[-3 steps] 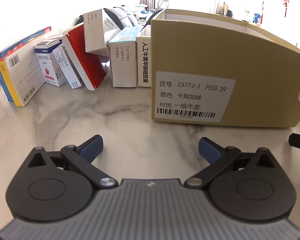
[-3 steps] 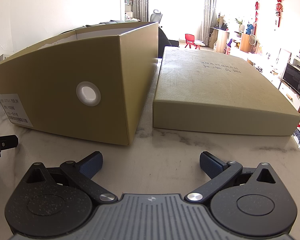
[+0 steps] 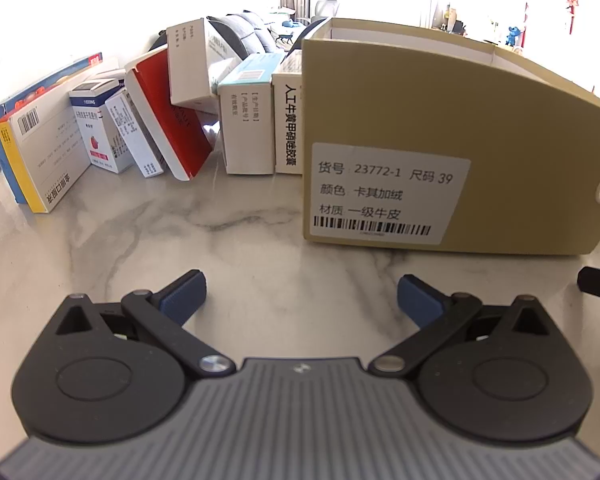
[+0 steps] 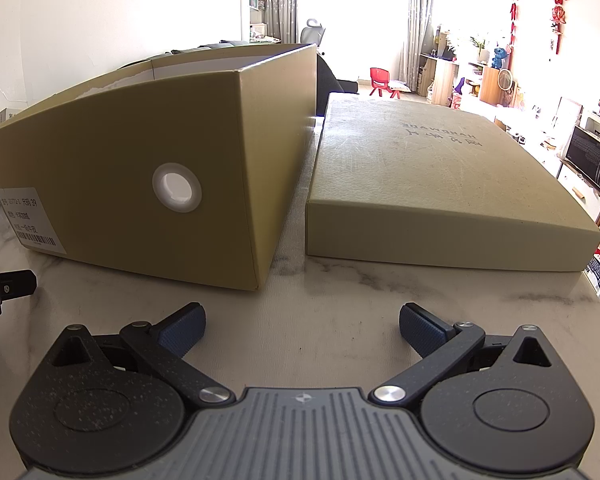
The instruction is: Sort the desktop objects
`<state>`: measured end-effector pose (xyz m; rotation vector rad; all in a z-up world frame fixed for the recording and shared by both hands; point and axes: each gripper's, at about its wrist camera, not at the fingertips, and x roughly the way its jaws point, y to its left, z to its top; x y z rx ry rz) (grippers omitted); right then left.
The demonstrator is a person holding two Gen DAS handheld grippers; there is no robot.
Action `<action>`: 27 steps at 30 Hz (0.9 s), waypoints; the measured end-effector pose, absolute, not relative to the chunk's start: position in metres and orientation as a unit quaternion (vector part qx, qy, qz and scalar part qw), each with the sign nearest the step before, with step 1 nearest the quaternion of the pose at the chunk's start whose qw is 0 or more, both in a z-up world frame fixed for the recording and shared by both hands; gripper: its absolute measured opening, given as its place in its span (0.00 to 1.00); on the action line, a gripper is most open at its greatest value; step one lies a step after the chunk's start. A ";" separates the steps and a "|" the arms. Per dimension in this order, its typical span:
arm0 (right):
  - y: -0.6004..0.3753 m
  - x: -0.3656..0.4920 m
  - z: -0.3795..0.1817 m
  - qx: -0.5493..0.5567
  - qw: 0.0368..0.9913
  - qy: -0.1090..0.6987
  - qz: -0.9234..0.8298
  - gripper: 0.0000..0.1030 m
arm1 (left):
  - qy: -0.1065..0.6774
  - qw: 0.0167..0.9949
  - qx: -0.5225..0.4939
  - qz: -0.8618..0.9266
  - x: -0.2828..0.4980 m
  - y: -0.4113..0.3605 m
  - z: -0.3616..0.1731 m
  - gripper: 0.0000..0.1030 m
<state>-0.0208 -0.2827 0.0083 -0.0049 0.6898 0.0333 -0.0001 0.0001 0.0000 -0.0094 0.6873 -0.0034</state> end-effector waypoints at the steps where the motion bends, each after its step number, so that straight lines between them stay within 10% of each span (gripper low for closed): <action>1: -0.283 -0.021 0.008 -0.003 0.941 0.338 0.016 1.00 | 0.337 0.941 -0.004 -0.001 0.000 0.000 0.000 1.00; 27: -0.283 -0.021 0.011 -0.002 0.941 0.338 0.016 1.00 | 0.337 0.941 -0.006 -0.004 -0.001 0.000 0.001 1.00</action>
